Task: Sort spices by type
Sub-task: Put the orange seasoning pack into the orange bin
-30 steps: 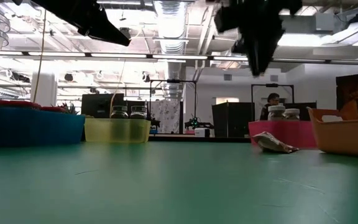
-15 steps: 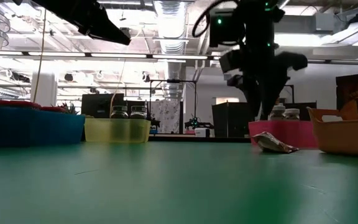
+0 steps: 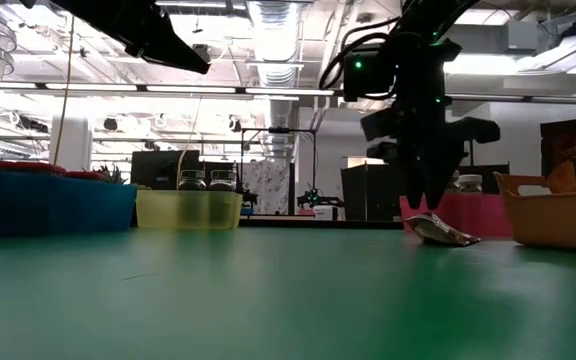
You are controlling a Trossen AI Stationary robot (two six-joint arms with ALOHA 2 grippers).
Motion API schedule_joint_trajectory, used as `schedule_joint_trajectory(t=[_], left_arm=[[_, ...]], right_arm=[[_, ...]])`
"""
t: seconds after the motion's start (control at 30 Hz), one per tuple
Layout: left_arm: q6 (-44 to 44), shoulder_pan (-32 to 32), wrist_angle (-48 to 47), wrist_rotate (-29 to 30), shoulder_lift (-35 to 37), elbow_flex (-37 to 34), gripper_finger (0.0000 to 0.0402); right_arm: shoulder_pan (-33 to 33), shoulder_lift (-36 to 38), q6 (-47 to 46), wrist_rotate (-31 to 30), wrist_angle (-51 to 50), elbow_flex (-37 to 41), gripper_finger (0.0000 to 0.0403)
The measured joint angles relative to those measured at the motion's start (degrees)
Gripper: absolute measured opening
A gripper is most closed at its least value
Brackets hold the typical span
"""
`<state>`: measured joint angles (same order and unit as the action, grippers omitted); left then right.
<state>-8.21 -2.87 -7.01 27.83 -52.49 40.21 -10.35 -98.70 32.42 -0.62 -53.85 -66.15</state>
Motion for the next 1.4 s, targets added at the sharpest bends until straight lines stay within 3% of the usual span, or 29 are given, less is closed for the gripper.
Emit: schedule_joint_trajectory(t=[0.33, 0.5, 0.63, 0.97, 1.13, 1.4], left_arm=[[-0.15, 0.01, 0.01, 0.0, 0.0, 0.0, 0.0056], [-0.34, 0.02, 0.01, 0.01, 0.0, 0.0, 0.0056], [-0.55, 0.02, -0.01, 0.03, 0.0, 0.0, 0.0056], [-0.57, 0.02, -0.03, 0.03, 0.0, 0.0, 0.0056], [-0.59, 0.01, -0.11, 0.03, 0.0, 0.0, 0.0056], [0.79, 0.0, 0.0, -0.13, -0.01, -0.09, 0.0056]], right_arm=[[-0.76, 0.02, 7.73, -1.47, 1.38, 1.72, 0.0236], [-1.07, -0.01, 10.62, -3.29, 4.58, 4.69, 0.0232], [-1.07, 0.02, 11.15, -5.35, 5.49, 4.98, 0.0199], [-2.17, 0.04, 13.92, -4.9, 5.72, 7.25, 0.0053], [-2.19, 0.02, 11.31, -4.66, 5.56, 8.15, 0.0016], [-1.29, 0.0, 5.42, -4.57, -0.67, 3.89, 0.0012]])
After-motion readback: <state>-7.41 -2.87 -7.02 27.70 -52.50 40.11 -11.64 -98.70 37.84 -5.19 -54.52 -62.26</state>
